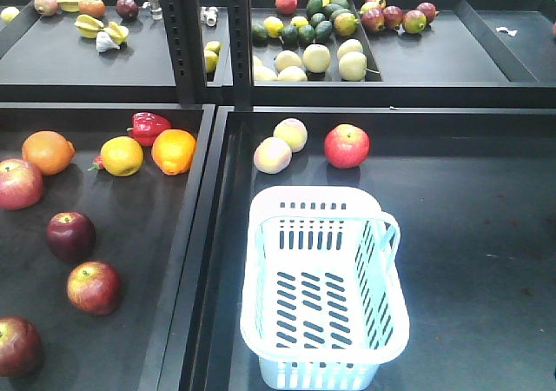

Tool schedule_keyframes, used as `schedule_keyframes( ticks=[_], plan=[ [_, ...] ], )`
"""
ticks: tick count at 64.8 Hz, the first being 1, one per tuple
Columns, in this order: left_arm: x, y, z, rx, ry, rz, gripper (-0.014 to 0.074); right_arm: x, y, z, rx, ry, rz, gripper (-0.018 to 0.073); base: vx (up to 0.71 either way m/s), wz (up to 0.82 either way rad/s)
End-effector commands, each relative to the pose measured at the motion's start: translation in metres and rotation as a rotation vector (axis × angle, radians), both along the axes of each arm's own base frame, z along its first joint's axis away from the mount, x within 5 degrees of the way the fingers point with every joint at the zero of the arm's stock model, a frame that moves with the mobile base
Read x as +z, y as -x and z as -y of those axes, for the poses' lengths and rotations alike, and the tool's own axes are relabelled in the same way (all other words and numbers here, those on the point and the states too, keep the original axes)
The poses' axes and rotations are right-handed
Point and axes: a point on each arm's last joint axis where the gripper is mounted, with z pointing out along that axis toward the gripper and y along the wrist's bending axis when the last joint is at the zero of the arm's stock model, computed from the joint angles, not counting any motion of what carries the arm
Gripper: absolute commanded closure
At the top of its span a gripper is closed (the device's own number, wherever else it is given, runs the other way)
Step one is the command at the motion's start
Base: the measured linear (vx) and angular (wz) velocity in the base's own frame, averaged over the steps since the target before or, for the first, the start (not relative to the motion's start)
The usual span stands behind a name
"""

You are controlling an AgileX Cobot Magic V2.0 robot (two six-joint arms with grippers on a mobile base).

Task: Pick three apples into basket with both arms

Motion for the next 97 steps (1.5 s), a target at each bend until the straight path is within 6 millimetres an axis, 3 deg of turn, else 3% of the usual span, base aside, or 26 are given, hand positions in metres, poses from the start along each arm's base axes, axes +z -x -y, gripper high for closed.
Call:
schedule_keyframes(
  ticks=[1,9,16,32,42,52,63,70,76,86,97],
  plan=[
    [0.023,-0.024,0.003,-0.009,0.016,-0.128,0.0603,0.005,-0.001,0.001,-0.012,-0.001,0.075,0.0564,0.0,0.0],
    [0.03,-0.052,0.006,-0.021,0.007,-0.351,0.0603,0.005,-0.001,0.001,-0.012,-0.001,0.075,0.0564,0.0,0.0],
    [0.025,-0.068,0.007,-0.023,0.0,-0.45,0.0603,0.005,-0.001,0.001,-0.012,-0.001,0.075,0.0564,0.0,0.0],
    [0.01,-0.075,0.008,-0.03,-0.022,-0.572,0.06,0.005,-0.001,0.001,-0.012,-0.001,0.075,0.0564,0.0,0.0],
    [0.006,-0.073,0.008,-0.067,-0.143,-0.616,0.057,0.005,-0.001,0.001,-0.012,-0.001,0.075,0.0564,0.0,0.0],
    [0.004,-0.072,0.009,-0.085,-0.186,-0.645,0.0471,0.005,-0.001,0.001,-0.012,-0.001,0.075,0.0564,0.0,0.0],
    [0.005,-0.072,0.009,-0.1,-0.235,-0.636,0.027,0.005,-0.001,0.001,-0.012,-0.001,0.075,0.0564,0.0,0.0],
    [0.019,-0.077,0.011,-0.127,-0.262,-0.617,0.0157,0.005,-0.001,0.001,-0.012,-0.001,0.075,0.0564,0.0,0.0],
    [0.04,-0.092,0.016,-0.189,-0.303,-0.644,0.0099,0.005,-0.001,0.001,-0.012,-0.001,0.075,0.0564,0.0,0.0],
    [0.077,-0.132,0.031,-0.354,-0.341,-0.671,0.009,0.005,-0.001,0.001,-0.012,-0.001,0.075,0.0564,0.0,0.0],
    [0.107,-0.176,0.072,-0.659,-0.478,-0.623,0.009,0.005,-0.001,0.001,-0.012,-0.001,0.075,0.0564,0.0,0.0]
  ],
)
